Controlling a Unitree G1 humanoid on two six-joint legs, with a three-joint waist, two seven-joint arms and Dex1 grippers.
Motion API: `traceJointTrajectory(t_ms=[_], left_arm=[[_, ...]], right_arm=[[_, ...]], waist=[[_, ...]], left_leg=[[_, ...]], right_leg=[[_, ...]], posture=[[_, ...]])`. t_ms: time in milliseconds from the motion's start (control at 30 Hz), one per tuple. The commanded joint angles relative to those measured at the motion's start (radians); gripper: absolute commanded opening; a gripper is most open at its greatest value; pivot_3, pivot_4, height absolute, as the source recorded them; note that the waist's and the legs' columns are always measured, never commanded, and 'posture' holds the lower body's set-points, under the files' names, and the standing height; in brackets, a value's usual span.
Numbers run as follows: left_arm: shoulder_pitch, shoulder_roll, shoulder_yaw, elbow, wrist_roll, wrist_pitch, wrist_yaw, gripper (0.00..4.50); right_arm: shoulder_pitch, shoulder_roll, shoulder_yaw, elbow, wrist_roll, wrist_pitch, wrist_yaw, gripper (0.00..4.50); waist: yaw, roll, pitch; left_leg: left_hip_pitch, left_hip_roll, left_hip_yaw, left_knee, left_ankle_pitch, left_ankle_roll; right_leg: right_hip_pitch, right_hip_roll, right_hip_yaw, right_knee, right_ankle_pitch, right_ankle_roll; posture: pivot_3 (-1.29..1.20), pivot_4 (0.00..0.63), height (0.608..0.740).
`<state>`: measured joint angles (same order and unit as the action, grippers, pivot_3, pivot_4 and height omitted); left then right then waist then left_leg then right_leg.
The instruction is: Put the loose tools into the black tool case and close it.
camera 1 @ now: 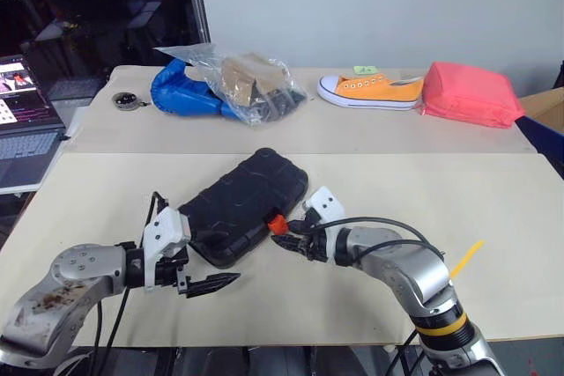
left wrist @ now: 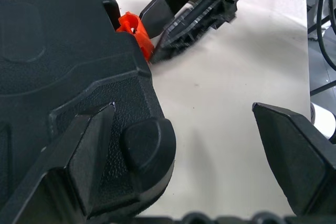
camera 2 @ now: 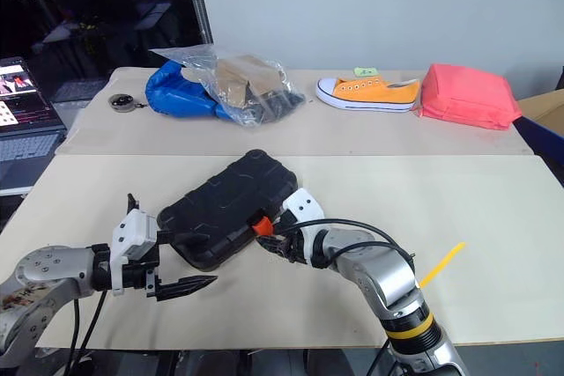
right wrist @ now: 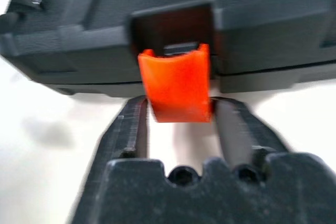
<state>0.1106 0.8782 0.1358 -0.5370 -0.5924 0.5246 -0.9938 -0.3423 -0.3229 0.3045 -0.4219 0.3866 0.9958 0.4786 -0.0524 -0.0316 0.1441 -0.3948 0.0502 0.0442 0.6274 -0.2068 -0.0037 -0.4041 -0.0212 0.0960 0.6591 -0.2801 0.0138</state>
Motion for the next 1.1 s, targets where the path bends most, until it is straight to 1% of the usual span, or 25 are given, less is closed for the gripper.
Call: traceJointTrajectory(t_ms=[33,233,333,533,667,700,733,800,967,1067,1100], left_arm=[[0.011,0.014,-0.002,-0.002,0.004,0.021,0.000,4.50],[0.001,0.012,-0.013,-0.001,0.007,0.026,0.001,4.50],[-0.002,0.009,-0.020,-0.003,0.010,0.028,0.003,4.50],[-0.008,0.003,-0.025,-0.011,0.007,0.038,0.009,4.50],[-0.002,0.000,-0.023,-0.017,0.006,0.040,0.015,4.50],[-0.001,-0.001,-0.023,-0.018,0.006,0.041,0.018,4.50],[0.001,-0.002,-0.022,-0.019,0.005,0.042,0.021,4.50],[0.005,-0.004,-0.020,-0.022,0.004,0.043,0.026,4.50],[0.029,-0.009,-0.008,-0.016,0.009,0.028,0.026,4.50],[0.037,-0.011,-0.008,0.000,0.018,0.008,0.018,4.50],[0.037,-0.012,-0.010,0.007,0.022,0.001,0.017,4.50]], right_arm=[[-0.029,0.007,0.000,-0.040,-0.008,-0.032,-0.004,1.25],[-0.059,0.010,0.020,-0.025,-0.015,-0.061,0.023,1.24],[-0.096,0.009,0.060,0.036,-0.047,-0.108,0.048,1.24],[-0.172,-0.034,0.173,0.164,-0.153,-0.213,0.125,1.23],[-0.179,-0.036,0.198,0.206,-0.170,-0.239,0.169,1.22],[-0.175,-0.035,0.197,0.208,-0.165,-0.243,0.183,2.22],[-0.169,-0.034,0.192,0.206,-0.165,-0.252,0.190,2.43],[-0.156,-0.033,0.167,0.188,-0.156,-0.259,0.192,3.08],[-0.128,-0.105,0.072,0.112,-0.094,-0.207,0.249,3.08],[-0.110,-0.150,0.038,0.095,-0.080,-0.187,0.265,3.08],[-0.106,-0.155,0.028,0.096,-0.077,-0.180,0.262,2.84]], waist=[[0.000,0.000,0.000],[-0.002,0.000,0.000],[-0.008,0.000,0.000],[-0.022,0.000,0.000],[-0.023,0.000,0.000],[-0.023,0.000,0.000],[-0.022,0.000,0.000],[-0.020,0.000,0.000],[-0.017,0.000,0.000],[-0.016,0.000,0.000],[-0.017,0.000,0.000]], left_leg=[[0.000,0.000,0.000,0.000,0.000,0.000],[0.000,0.000,0.000,0.000,0.000,0.000],[0.000,0.000,0.000,0.000,0.000,0.000],[0.001,0.000,0.000,0.000,0.000,0.000],[0.003,0.001,0.000,0.000,0.000,0.000],[0.004,0.001,0.000,0.000,0.000,0.000],[0.004,0.001,0.000,0.000,0.000,0.000],[0.004,0.001,0.000,0.000,0.000,0.000],[0.001,0.000,-0.002,0.000,0.000,0.000],[0.001,0.000,-0.004,-0.001,0.000,0.000],[0.001,-0.001,-0.004,-0.001,0.000,0.000]], right_leg=[[0.000,0.000,0.000,0.000,0.000,0.000],[0.000,0.000,0.000,0.000,0.000,0.000],[0.000,0.000,0.000,0.000,0.000,0.000],[0.000,0.000,0.001,0.001,0.000,0.000],[0.001,0.001,0.001,0.002,0.000,0.000],[0.001,0.001,0.001,0.003,0.000,0.000],[0.001,0.001,0.001,0.003,0.000,0.000],[0.001,0.001,0.001,0.003,0.000,0.000],[0.000,0.000,0.001,0.002,0.000,0.000],[0.000,-0.001,0.001,0.001,0.000,0.000],[0.000,-0.001,0.001,0.001,0.000,0.000]], posture=[[0.00,0.150,0.740],[0.00,0.150,0.740],[0.00,0.150,0.740],[0.00,0.150,0.740],[0.00,0.150,0.740],[0.00,0.150,0.740],[0.00,0.150,0.740],[0.00,0.150,0.740],[0.00,0.150,0.740],[0.00,0.150,0.740],[0.00,0.150,0.740]])
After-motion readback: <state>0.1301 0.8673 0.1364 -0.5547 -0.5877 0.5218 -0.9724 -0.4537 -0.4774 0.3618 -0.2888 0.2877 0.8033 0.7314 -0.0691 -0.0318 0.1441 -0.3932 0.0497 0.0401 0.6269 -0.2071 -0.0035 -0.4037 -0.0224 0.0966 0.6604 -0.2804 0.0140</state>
